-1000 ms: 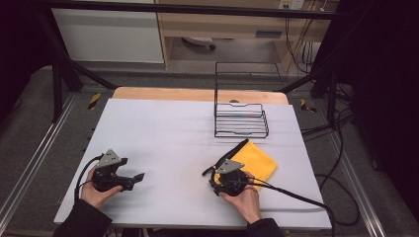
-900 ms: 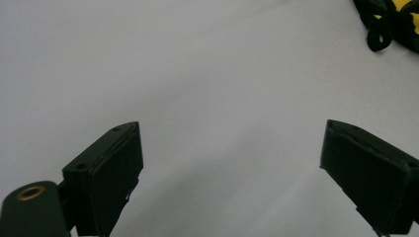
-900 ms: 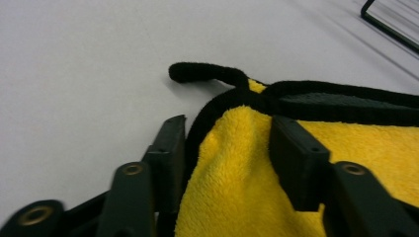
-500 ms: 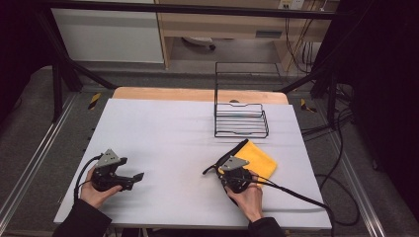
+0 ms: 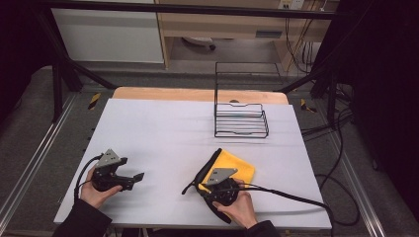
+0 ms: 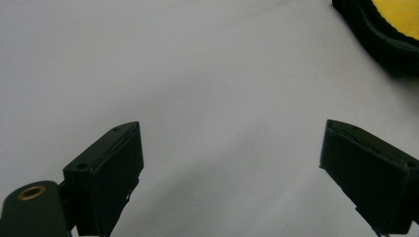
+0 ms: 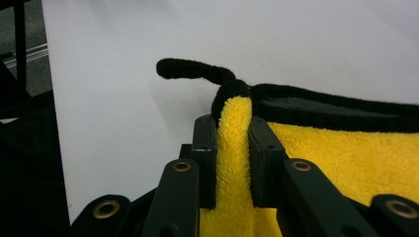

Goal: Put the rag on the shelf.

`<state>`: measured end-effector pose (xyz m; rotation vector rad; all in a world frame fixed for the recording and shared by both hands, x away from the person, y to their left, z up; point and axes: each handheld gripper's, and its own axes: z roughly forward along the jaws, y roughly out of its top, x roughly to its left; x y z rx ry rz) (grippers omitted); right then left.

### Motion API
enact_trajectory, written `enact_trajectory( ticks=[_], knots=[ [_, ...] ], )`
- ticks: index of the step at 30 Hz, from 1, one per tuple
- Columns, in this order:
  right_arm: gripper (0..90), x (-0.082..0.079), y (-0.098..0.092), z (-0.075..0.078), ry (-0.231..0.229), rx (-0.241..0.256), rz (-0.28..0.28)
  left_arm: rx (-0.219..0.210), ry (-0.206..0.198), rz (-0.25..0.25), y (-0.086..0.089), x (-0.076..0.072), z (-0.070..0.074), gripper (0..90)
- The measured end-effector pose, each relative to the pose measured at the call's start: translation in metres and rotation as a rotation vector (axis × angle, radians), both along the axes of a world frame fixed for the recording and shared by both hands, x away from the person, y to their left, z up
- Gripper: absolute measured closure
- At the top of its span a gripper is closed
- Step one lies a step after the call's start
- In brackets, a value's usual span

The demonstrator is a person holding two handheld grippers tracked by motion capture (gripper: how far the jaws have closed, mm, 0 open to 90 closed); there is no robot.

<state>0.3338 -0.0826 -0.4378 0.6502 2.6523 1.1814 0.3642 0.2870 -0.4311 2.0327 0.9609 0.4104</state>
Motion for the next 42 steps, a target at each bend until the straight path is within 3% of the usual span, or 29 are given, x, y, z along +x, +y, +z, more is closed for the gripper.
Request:
enact_trajectory(
  ticks=[5, 7, 8, 11, 16, 17, 18, 19, 23, 30, 34, 38, 42],
  knots=[
    [64.3, 0.0, -0.006, 0.004, 0.03, 0.044, 0.002, -0.005, 0.005, -0.012, -0.005, -0.001, 0.003, 9.1],
    [52.1, 0.002, -0.02, 0.015, 0.0, 0.099, -0.04, -0.001, 0.004, -0.022, -0.009, -0.002, 0.006, 8.8],
    [52.1, 0.002, -0.02, 0.015, 0.0, 0.099, -0.04, 0.001, 0.002, -0.028, -0.012, -0.002, 0.008, 8.8],
    [42.9, 0.007, -0.043, 0.022, -0.033, 0.117, -0.12, -0.004, 0.002, -0.044, -0.024, -0.003, 0.013, 8.7],
    [34.9, 0.019, -0.085, 0.023, -0.043, 0.133, -0.284, 0.007, 0.011, -0.082, -0.055, -0.002, 0.022, 10.2],
    [34.0, 0.023, -0.101, 0.02, -0.029, 0.13, -0.36, 0.012, 0.015, -0.09, -0.063, -0.001, 0.022, 11.5],
    [34.1, 0.025, -0.108, 0.017, -0.02, 0.129, -0.398, 0.018, 0.021, -0.095, -0.072, 0.0, 0.022, 11.9],
    [34.1, 0.025, -0.108, 0.017, -0.02, 0.129, -0.398, 0.025, 0.026, -0.102, -0.081, 0.001, 0.022, 11.9],
    [36.5, 0.033, -0.135, 0.001, 0.009, 0.091, -0.531, 0.031, 0.056, -0.126, -0.117, 0.009, 0.021, 19.1],
    [43.3, 0.04, -0.145, -0.01, 0.055, 0.074, -0.575, 0.093, 0.098, -0.197, -0.175, 0.016, 0.007, 32.2],
    [50.1, 0.042, -0.145, -0.013, 0.089, 0.07, -0.58, 0.12, 0.133, -0.211, -0.186, 0.017, -0.007, 43.1],
    [57.8, 0.042, -0.143, -0.014, 0.12, 0.086, -0.584, 0.077, 0.161, -0.204, -0.183, 0.016, -0.012, 51.3],
    [64.9, 0.041, -0.141, -0.015, 0.156, 0.106, -0.6, 0.071, 0.165, -0.213, -0.185, 0.013, -0.014, 57.1]
  ],
)
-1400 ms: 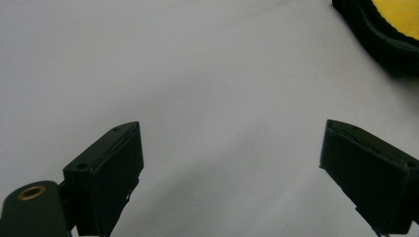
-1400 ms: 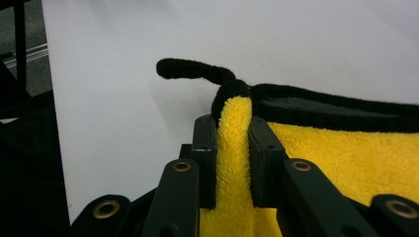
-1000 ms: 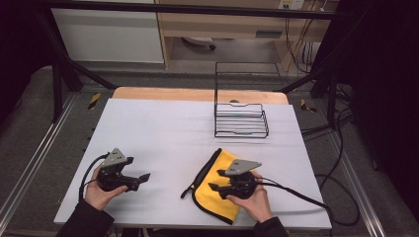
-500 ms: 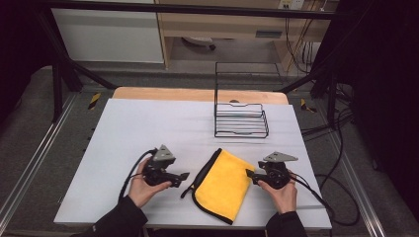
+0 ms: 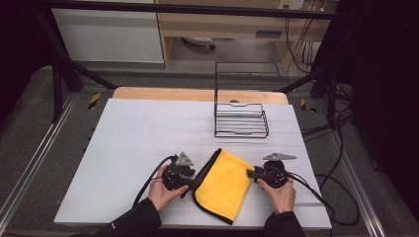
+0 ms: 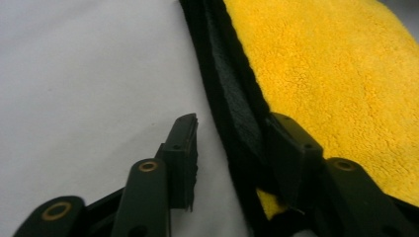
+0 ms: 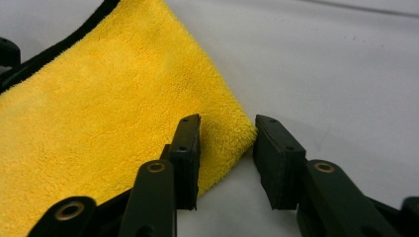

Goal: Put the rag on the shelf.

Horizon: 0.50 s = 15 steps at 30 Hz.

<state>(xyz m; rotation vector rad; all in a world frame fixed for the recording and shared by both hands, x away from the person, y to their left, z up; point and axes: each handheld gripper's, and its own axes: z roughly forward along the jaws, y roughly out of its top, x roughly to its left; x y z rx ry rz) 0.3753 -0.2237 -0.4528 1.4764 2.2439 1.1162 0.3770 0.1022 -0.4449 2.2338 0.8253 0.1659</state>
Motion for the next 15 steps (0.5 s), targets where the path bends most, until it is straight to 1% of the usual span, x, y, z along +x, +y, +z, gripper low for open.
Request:
enact_trajectory(
  ticks=[1, 2, 7, 8, 9, 10, 12, 13, 14, 15],
  knots=[
    [66.6, 0.0, 0.0001, -0.0001, 0.004, 0.005, -0.001, 0.004, -0.001, -0.004, -0.0007, -0.0008, 0.0003, 57.9],
    [68.0, -0.0001, 0.0004, 0.0001, 0.009, 0.011, -0.003, -0.002, 0.002, -0.006, -0.0016, -0.0014, 0.0002, 58.1],
    [78.3, 0.0014, 0.0008, 0.0007, 0.021, 0.035, 0.009, -0.009, 0.03, -0.002, -0.0043, -0.0016, -0.0016, 57.7],
    [80.8, 0.003, 0.002, 0.0022, 0.019, 0.023, 0.016, -0.011, 0.034, 0.003, -0.0046, -0.0016, -0.0018, 57.8],
    [80.8, 0.003, 0.002, 0.0022, 0.019, 0.023, 0.016, -0.009, 0.033, 0.003, -0.005, -0.0018, -0.0017, 57.8],
    [81.5, 0.0037, 0.0032, 0.003, 0.016, 0.01, 0.021, -0.009, 0.038, 0.002, -0.0055, -0.0022, -0.0016, 58.5],
    [82.4, 0.0044, 0.0061, 0.0044, 0.001, -0.005, 0.024, -0.011, 0.053, 0.007, -0.0066, -0.0032, -0.0012, 63.5],
    [83.0, 0.0065, 0.0078, 0.0059, -0.019, -0.017, 0.028, -0.015, 0.061, 0.007, -0.0073, -0.0037, -0.001, 70.4],
    [83.0, 0.0065, 0.0078, 0.0059, -0.019, -0.017, 0.028, -0.023, 0.084, 0.003, -0.0077, -0.004, -0.0007, 70.4],
    [83.2, 0.0099, 0.009, 0.0081, -0.041, -0.01, 0.029, -0.025, 0.089, 0.009, -0.0084, -0.0046, -0.0007, 76.0]
  ],
)
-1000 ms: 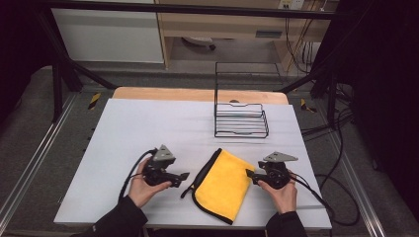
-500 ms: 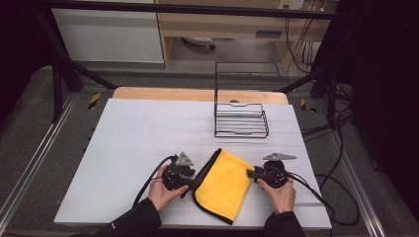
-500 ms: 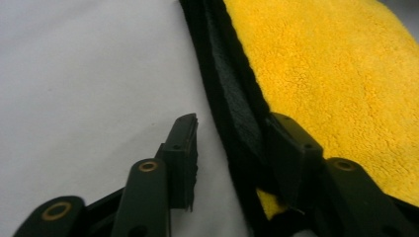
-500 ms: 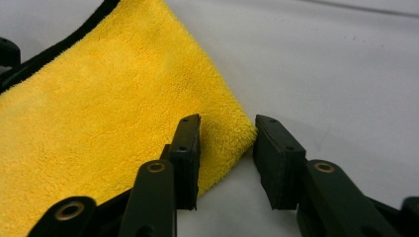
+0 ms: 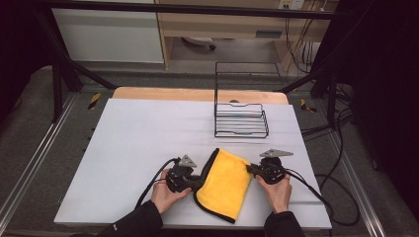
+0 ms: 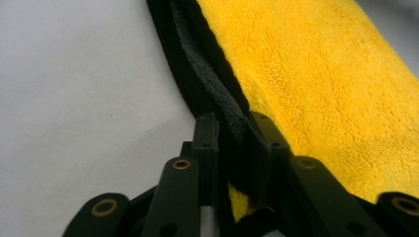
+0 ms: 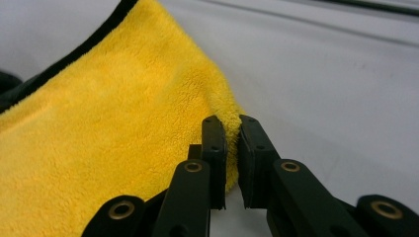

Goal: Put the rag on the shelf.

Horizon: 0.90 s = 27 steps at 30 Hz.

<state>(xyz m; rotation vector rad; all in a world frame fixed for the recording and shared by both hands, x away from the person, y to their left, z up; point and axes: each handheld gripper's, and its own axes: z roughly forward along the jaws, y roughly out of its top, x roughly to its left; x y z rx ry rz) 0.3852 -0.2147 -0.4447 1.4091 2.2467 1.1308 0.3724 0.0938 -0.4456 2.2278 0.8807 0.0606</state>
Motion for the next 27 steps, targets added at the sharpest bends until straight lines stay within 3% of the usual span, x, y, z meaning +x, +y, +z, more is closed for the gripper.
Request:
enact_trajectory(
  ticks=[2, 7, 10, 15, 17, 18, 19, 21, 27],
  knots=[
    [83.3, 0.002, 0.001, 0.001, -0.007, -0.002, 0.004, -0.002, 0.009, 0.008, -0.001, -0.001, 0.001, 77.7],
    [83.2, 0.018, 0.012, 0.004, -0.076, -0.046, 0.068, -0.021, 0.03, 0.03, -0.001, -0.01, 0.004, 79.7],
    [82.9, 0.025, 0.016, 0.002, -0.091, -0.059, 0.096, -0.018, 0.018, 0.046, -0.004, -0.018, 0.005, 79.4],
    [79.0, 0.033, 0.019, -0.005, -0.075, -0.059, 0.103, -0.006, -0.005, 0.045, -0.004, -0.02, 0.004, 76.7],
    [74.1, 0.03, 0.017, -0.002, -0.101, -0.06, 0.101, -0.002, -0.017, 0.037, -0.002, -0.019, 0.006, 73.3],
    [65.7, 0.028, 0.015, 0.003, -0.128, -0.032, 0.099, -0.003, -0.029, 0.03, 0.0, -0.019, 0.008, 67.8],
    [65.7, 0.028, 0.015, 0.003, -0.128, -0.032, 0.099, -0.012, -0.043, 0.021, 0.002, -0.018, 0.01, 67.8],
    [56.6, 0.024, 0.012, 0.008, -0.144, -0.001, 0.1, -0.023, -0.07, 0.013, 0.006, -0.014, 0.017, 60.3],
    [34.7, 0.013, 0.0, 0.015, -0.156, 0.026, 0.084, -0.052, -0.11, 0.064, 0.015, 0.009, 0.035, 37.4]
  ],
)
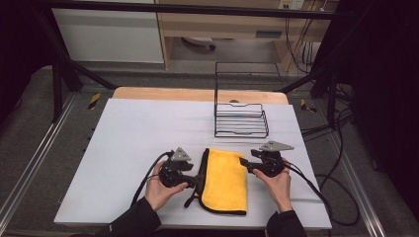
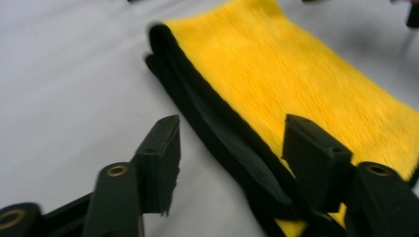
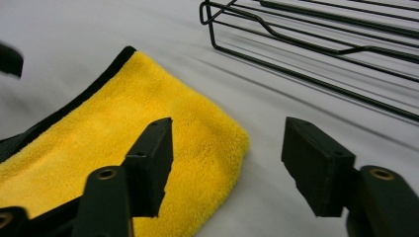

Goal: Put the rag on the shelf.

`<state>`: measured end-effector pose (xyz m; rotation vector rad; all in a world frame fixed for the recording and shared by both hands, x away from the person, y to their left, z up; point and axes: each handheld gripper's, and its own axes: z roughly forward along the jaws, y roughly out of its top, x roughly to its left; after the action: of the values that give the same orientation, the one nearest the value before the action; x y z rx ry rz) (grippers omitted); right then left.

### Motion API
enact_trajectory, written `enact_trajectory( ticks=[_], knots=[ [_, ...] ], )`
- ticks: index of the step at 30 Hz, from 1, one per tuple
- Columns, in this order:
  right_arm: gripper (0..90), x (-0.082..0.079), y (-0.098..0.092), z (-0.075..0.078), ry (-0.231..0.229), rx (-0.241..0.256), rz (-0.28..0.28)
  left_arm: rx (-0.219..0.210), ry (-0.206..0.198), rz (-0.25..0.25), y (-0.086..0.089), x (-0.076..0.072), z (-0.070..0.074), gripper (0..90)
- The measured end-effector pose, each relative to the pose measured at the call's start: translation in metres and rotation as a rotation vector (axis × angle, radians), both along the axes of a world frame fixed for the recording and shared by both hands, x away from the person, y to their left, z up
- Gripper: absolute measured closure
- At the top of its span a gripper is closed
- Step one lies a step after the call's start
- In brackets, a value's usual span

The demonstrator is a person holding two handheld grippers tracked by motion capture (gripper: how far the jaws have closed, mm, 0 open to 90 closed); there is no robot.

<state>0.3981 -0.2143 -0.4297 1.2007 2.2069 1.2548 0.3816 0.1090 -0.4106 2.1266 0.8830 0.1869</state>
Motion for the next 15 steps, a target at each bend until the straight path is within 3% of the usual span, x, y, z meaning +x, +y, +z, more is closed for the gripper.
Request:
enact_trajectory(
  ticks=[3, 7, 15],
  knots=[
    [24.4, -0.003, -0.003, -0.001, 0.01, 0.006, 0.002, -0.01, 0.0, 0.022, -0.003, 0.014, 0.003, 29.2],
    [13.8, -0.006, -0.006, -0.002, 0.024, 0.013, 0.027, 0.018, 0.019, 0.047, -0.014, 0.033, -0.002, 21.1],
    [8.1, -0.01, -0.01, -0.002, 0.034, 0.022, 0.027, 0.082, 0.035, 0.102, -0.034, 0.067, -0.017, 24.2]
  ],
)
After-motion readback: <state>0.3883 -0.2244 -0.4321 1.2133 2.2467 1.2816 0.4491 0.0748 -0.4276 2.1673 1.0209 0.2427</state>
